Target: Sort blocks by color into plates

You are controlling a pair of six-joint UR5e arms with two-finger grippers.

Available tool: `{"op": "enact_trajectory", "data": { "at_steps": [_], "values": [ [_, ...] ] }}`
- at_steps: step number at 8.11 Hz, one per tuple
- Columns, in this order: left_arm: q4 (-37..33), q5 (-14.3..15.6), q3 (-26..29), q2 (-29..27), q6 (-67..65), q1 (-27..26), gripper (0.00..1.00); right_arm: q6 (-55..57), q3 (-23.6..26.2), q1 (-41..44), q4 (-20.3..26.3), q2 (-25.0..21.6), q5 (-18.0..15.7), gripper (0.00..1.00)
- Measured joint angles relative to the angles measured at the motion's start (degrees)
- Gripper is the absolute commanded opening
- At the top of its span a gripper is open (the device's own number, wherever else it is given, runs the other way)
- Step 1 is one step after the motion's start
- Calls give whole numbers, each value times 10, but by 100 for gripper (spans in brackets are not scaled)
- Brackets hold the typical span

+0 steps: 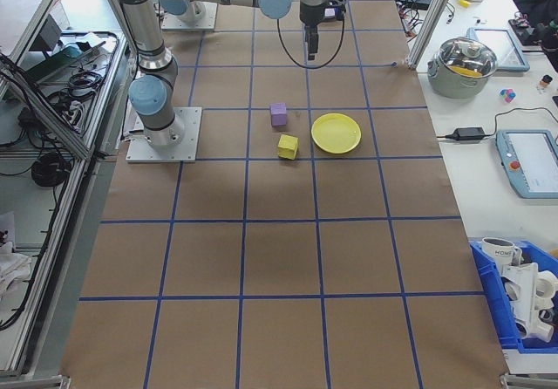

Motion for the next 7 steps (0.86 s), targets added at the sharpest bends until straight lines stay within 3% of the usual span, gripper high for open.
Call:
{"op": "enact_trajectory", "data": {
  "at_steps": [2, 7],
  "values": [
    [0, 0, 0, 0, 0, -1, 100, -58, 8, -65, 1, 9, -5, 100],
    [0, 0, -1, 0, 0, -2, 100, -86, 93, -175, -16, 61, -13, 100]
  ]
}}
